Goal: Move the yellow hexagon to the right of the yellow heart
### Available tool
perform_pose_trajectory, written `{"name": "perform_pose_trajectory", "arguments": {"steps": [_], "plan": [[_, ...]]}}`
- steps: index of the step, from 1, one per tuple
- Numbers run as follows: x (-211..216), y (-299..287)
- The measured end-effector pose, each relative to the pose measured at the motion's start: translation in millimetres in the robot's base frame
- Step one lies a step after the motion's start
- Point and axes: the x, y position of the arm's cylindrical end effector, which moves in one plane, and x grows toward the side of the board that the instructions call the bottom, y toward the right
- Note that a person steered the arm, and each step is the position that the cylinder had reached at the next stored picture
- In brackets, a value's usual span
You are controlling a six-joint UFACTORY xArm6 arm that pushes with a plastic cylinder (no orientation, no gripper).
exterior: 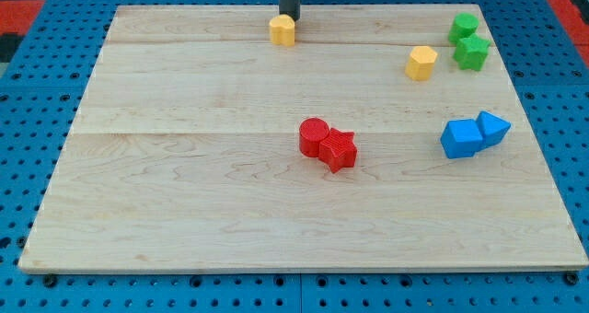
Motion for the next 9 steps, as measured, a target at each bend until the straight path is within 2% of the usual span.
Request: {"name": "perform_pose_trajectory", "arguments": {"steps": [1, 2, 3, 5, 6, 7, 9], "plan": [[41, 1], [56, 1], [48, 3], [115, 43], [146, 72], [157, 119], [157, 215]]}}
